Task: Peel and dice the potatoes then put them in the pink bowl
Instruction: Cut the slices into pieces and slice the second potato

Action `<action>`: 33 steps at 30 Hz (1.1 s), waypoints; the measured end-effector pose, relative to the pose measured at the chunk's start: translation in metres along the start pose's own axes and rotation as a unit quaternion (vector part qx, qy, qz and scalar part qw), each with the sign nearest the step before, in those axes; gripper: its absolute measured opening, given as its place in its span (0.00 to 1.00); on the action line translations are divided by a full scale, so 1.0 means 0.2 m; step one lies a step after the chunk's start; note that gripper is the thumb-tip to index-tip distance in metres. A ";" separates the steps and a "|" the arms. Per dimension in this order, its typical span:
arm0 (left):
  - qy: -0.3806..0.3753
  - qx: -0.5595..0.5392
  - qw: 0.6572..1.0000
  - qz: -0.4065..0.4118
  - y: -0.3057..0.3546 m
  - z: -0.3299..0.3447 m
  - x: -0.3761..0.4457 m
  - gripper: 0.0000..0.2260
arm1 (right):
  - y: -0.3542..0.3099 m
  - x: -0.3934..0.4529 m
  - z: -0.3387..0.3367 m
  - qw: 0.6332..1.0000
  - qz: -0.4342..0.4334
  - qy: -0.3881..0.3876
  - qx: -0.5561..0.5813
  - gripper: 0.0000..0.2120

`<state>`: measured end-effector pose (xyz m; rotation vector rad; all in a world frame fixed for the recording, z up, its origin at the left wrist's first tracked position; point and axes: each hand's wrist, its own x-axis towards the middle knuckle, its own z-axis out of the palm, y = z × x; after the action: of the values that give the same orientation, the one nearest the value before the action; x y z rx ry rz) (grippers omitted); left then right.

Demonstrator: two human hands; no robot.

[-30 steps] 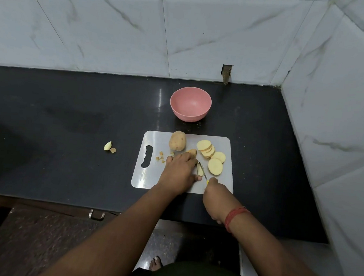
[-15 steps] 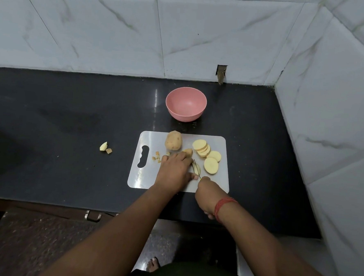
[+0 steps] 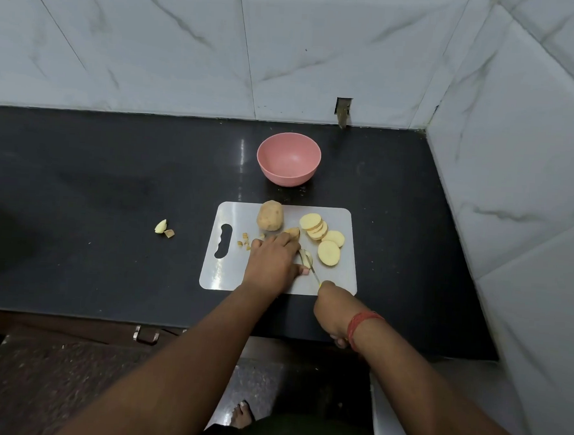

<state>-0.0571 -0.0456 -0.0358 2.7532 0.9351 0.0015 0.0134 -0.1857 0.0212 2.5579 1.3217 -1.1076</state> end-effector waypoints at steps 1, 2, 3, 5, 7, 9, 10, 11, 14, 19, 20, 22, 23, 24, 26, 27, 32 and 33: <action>0.000 0.000 1.000 0.000 0.00 0.00 0.00 0.24 | -0.01 -0.03 -0.02 1.000 -0.014 0.000 -0.025 0.01; 0.000 0.000 1.000 -0.001 0.00 0.00 0.00 0.24 | -0.02 -0.07 -0.03 1.000 -0.005 -0.027 -0.003 0.01; -0.001 0.000 1.000 -0.001 0.00 0.00 0.00 0.24 | -0.04 -0.09 -0.03 0.999 0.014 -0.047 -0.016 0.05; 0.001 0.004 1.000 -0.001 0.01 0.00 -0.01 0.23 | -0.07 -0.20 -0.07 0.992 0.003 -0.063 -0.113 0.12; 0.002 0.009 1.000 0.001 0.01 -0.01 -0.01 0.23 | -0.08 -0.20 -0.04 0.977 0.013 -0.105 -0.188 0.13; 0.003 0.013 1.000 0.002 0.01 -0.02 -0.01 0.23 | -0.06 -0.22 -0.02 0.969 0.007 -0.147 -0.197 0.14; 0.002 0.015 1.000 0.003 0.01 -0.02 -0.01 0.23 | -0.06 -0.23 -0.02 0.971 0.004 -0.140 -0.194 0.15; 0.002 0.018 1.000 0.006 0.02 -0.02 0.00 0.23 | -0.04 -0.23 -0.01 0.975 0.022 -0.129 -0.182 0.14; -0.001 0.035 0.999 0.021 0.02 -0.03 0.00 0.24 | 0.03 -0.21 0.03 0.989 0.092 -0.068 0.091 0.12; -0.005 0.047 0.996 0.075 -0.01 -0.05 -0.01 0.27 | 0.09 -0.19 0.06 0.989 0.069 0.035 0.126 0.09; 0.000 0.057 0.993 0.105 -0.02 -0.05 -0.01 0.25 | 0.09 -0.19 0.06 0.987 0.080 0.042 0.131 0.05; 0.007 0.074 0.982 0.172 -0.03 -0.05 0.00 0.21 | 0.09 -0.18 0.06 0.986 0.098 0.051 0.121 0.01; 0.005 0.081 0.977 0.196 -0.03 -0.05 0.01 0.20 | 0.09 -0.18 0.06 0.985 0.101 0.055 0.126 0.01; -0.002 0.089 0.973 0.211 -0.03 -0.05 0.02 0.20 | 0.10 -0.17 0.06 0.984 0.103 0.061 0.130 0.03; -0.010 0.108 0.968 0.227 -0.03 -0.06 0.04 0.18 | 0.10 -0.18 0.06 0.984 0.097 0.070 0.128 0.05; -0.008 0.113 0.967 0.229 -0.04 -0.06 0.05 0.18 | 0.10 -0.18 0.05 0.985 0.093 0.071 0.128 0.07; 0.002 0.094 0.972 0.217 -0.06 -0.05 0.08 0.11 | 0.10 -0.16 0.05 0.985 0.109 0.060 0.115 0.02; 0.002 0.091 0.973 0.214 -0.06 -0.04 0.08 0.11 | 0.10 -0.15 0.06 0.986 0.110 0.062 0.109 0.02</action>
<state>-0.0524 -0.0242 -0.0311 3.0683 0.3392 -0.0042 0.0100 -0.2229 0.0256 2.8862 0.9519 -1.1228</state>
